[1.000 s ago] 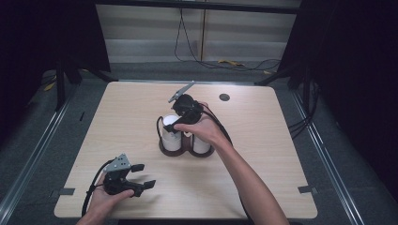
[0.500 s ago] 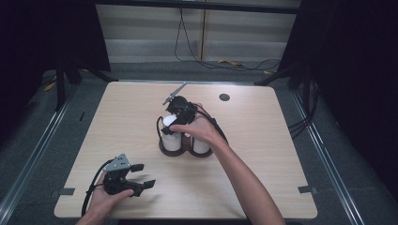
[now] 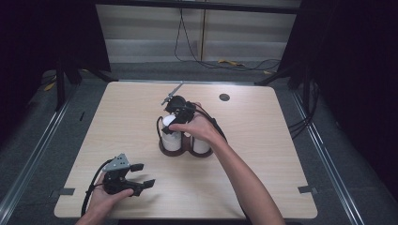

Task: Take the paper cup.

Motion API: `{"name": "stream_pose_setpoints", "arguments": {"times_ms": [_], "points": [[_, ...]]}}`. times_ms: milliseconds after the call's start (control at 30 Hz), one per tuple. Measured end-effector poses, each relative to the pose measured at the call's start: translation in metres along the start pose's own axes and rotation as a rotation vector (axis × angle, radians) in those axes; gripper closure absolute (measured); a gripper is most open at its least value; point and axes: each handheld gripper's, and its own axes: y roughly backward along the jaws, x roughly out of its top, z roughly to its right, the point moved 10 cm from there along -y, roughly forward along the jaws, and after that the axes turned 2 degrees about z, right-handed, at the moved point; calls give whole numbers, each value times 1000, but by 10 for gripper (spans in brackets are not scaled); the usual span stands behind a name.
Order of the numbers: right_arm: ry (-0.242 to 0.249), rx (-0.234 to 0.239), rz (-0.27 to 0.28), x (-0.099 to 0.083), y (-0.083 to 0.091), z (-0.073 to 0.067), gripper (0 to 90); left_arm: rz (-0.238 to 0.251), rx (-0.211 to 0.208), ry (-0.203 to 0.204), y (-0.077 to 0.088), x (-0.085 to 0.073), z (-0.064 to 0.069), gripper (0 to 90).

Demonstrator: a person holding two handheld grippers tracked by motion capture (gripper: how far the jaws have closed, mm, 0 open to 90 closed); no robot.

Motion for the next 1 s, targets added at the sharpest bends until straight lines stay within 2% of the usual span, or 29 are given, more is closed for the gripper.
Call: {"name": "stream_pose_setpoints", "arguments": {"times_ms": [133, 267, 700, 1000], "points": [[-2, 2, -4, 1, 0, 0, 272, 1, 1, -2, 0, 0, 0, 187], [-2, -18, -36, 0, -2, 1, 312, -6, 10, 0, 0, -1, -2, 190], [-3, -19, -18, 3, 6, 1, 337, -2, 11, 8, 1, 0, -2, 191], [-4, -23, 20, 8, 14, 1, 342, -1, 11, 9, 1, 0, -2, 194]]}}
